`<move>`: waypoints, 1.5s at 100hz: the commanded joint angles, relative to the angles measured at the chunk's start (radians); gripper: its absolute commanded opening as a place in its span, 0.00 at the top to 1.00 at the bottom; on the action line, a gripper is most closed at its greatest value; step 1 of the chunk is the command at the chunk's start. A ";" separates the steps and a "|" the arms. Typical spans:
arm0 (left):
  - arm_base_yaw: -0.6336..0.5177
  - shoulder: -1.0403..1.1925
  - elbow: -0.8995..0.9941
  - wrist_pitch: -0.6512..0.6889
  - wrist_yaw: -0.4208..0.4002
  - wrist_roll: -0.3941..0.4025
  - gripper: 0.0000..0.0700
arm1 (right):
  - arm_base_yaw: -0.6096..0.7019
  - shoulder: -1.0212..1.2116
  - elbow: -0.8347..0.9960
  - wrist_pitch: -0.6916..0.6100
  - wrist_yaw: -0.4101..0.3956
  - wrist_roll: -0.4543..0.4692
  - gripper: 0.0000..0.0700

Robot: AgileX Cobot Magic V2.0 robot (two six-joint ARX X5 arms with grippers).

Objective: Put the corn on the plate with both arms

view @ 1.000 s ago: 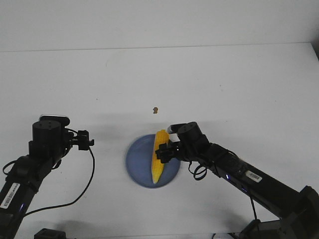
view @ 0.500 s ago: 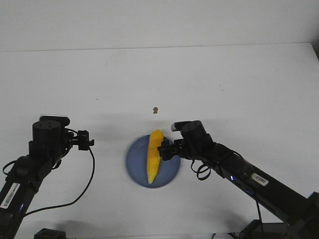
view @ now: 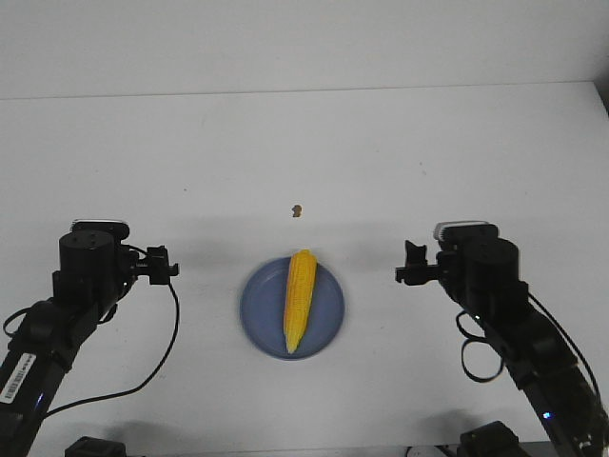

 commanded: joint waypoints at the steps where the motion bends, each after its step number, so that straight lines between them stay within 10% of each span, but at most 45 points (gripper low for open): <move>1: -0.002 -0.026 0.011 0.022 0.000 -0.011 0.40 | -0.032 -0.039 0.012 -0.011 0.012 -0.099 0.39; 115: -0.002 -0.683 -0.406 0.077 -0.019 -0.034 0.40 | -0.111 -0.755 -0.354 0.020 0.068 -0.179 0.40; 125: -0.002 -0.690 -0.406 0.077 -0.020 -0.034 0.52 | -0.111 -0.755 -0.354 0.019 0.068 -0.179 0.49; 138: -0.002 -0.695 -0.406 0.077 -0.020 -0.034 0.97 | -0.111 -0.755 -0.354 0.008 0.068 -0.179 1.00; 150: -0.002 -0.695 -0.406 0.078 -0.019 -0.034 0.99 | -0.111 -0.755 -0.354 0.011 0.068 -0.179 1.00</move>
